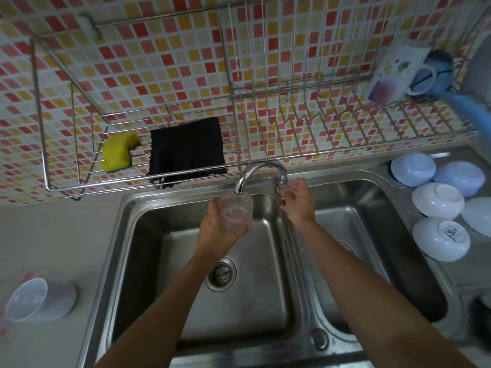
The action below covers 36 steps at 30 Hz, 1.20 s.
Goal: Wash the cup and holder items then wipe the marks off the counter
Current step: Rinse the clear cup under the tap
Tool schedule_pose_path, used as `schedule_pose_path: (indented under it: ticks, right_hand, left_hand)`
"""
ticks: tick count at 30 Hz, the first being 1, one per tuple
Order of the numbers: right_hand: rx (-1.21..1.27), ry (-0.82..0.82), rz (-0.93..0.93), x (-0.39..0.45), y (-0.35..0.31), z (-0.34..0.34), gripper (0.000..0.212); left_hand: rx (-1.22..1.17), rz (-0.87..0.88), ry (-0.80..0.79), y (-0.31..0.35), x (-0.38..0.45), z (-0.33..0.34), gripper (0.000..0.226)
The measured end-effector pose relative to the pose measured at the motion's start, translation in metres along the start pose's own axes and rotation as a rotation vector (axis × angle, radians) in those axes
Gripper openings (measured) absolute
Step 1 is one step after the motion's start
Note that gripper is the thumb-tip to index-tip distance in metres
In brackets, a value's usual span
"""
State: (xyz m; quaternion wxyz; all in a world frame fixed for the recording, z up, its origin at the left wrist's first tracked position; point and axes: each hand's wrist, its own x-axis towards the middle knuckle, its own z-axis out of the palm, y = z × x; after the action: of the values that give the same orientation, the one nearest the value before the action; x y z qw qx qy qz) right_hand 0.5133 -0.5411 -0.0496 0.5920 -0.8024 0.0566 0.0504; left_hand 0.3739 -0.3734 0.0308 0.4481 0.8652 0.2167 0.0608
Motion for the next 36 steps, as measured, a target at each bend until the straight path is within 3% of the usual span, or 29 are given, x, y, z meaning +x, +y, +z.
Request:
schedule_pose_path:
  ticks: [8, 24, 25, 27, 30, 34, 36]
  right_hand:
    - [-0.213, -0.004, -0.127, 0.002, 0.008, -0.001, 0.028]
    - [-0.305, -0.004, -0.185, -0.012, -0.002, -0.005, 0.009]
    - [-0.337, 0.019, -0.22, -0.019, -0.002, -0.005, 0.011]
    - [-0.388, 0.021, -0.302, -0.042, 0.009, -0.002, 0.035]
    - [-0.628, -0.105, -0.45, -0.078, 0.045, 0.002, 0.057]
    - [-0.881, -0.289, -0.522, -0.11, 0.093, -0.003, 0.062]
    - [-0.976, -0.315, -0.56, -0.12, 0.105, -0.007, 0.059]
  left_hand:
    - [0.035, -0.001, 0.016, -0.008, -0.001, 0.004, 0.073]
    - [0.059, 0.045, 0.013, -0.014, 0.0, 0.011, 0.072]
    - [0.066, 0.038, 0.012, -0.019, 0.0, 0.012, 0.072]
    - [0.129, 0.057, -0.004, -0.025, -0.002, 0.013, 0.069]
    - [0.256, 0.015, -0.043, -0.034, -0.003, 0.016, 0.073]
    - [0.486, 0.035, -0.154, -0.055, -0.007, 0.018, 0.08]
    - [0.453, -0.022, -0.171, -0.064, -0.011, 0.016, 0.077]
